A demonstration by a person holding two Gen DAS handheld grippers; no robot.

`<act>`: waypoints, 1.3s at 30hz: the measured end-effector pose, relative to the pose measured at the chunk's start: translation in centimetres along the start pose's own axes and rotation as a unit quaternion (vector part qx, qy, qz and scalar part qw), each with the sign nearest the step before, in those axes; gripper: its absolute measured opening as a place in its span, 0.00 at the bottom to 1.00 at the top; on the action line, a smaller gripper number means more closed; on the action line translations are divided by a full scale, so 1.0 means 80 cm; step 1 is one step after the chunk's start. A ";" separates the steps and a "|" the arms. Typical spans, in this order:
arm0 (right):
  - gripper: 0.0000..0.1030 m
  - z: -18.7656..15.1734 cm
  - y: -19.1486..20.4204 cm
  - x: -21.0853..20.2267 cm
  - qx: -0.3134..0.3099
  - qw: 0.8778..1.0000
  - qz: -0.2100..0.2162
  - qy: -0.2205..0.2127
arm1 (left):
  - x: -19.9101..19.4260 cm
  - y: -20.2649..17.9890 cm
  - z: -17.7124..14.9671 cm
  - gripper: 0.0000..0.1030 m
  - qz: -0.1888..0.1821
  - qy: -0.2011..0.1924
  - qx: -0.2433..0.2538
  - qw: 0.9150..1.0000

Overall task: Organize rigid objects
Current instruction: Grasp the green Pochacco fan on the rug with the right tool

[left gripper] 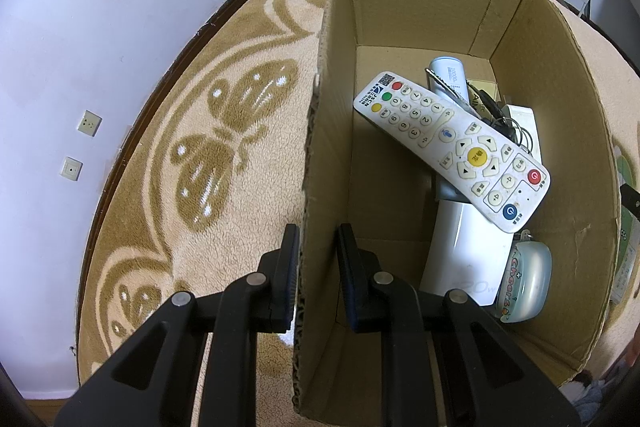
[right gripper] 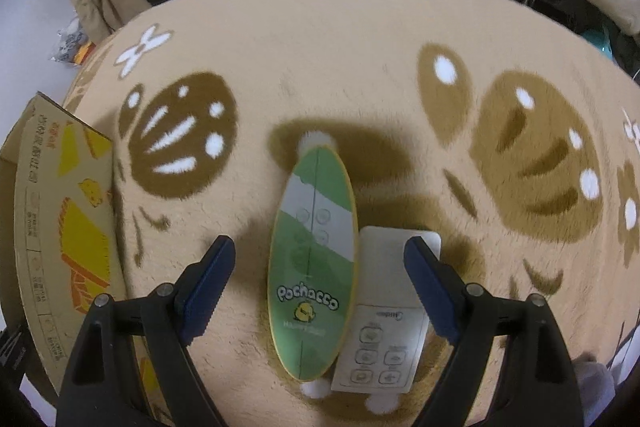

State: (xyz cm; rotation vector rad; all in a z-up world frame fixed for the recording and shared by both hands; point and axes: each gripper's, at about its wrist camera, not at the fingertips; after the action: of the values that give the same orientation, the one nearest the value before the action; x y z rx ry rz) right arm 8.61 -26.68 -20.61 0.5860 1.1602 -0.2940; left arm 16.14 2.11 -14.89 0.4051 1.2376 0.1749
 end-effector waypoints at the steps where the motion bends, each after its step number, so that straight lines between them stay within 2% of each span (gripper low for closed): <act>1: 0.89 -0.001 0.000 0.001 0.001 1.000 0.000 0.002 | 0.000 0.000 0.000 0.19 0.000 0.000 0.000 1.000; 6: 0.88 -0.006 0.010 0.005 -0.019 1.000 0.000 0.005 | 0.000 0.000 0.000 0.19 0.000 0.000 0.000 1.000; 11: 0.79 -0.010 0.031 0.009 -0.063 0.998 -0.006 0.006 | 0.000 0.000 -0.001 0.19 -0.001 0.000 0.000 1.000; 13: 0.69 -0.012 0.038 0.014 -0.081 0.997 -0.009 0.008 | 0.000 0.000 0.000 0.19 -0.001 0.000 0.000 1.000; 15: 0.62 -0.013 0.039 0.019 -0.082 0.996 0.002 0.020 | 0.000 0.000 0.000 0.19 -0.001 0.000 0.000 1.000; 17: 0.62 -0.015 0.035 0.028 -0.070 0.997 0.019 0.035 | 0.000 0.000 0.000 0.19 0.000 0.000 0.000 1.000; 33: 0.61 -0.021 0.043 0.037 -0.088 0.996 0.004 0.035 | -0.001 0.000 0.000 0.19 -0.002 0.001 -0.001 1.000; 39: 0.58 -0.020 0.044 0.035 -0.098 0.995 0.002 0.034 | -0.001 0.001 0.000 0.19 -0.002 0.001 -0.001 1.000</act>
State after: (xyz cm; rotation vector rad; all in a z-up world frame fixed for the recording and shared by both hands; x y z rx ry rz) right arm 10.27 -22.69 -22.64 0.4276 1.2374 -0.1547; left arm 16.10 2.13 -14.83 0.4007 1.2392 0.1739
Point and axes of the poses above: each gripper's, at about its wrist camera, not at the fingertips, and x roughly the way its jaws point, y to its left, z to its top, and after that the axes turned 9 degrees about z, right-handed
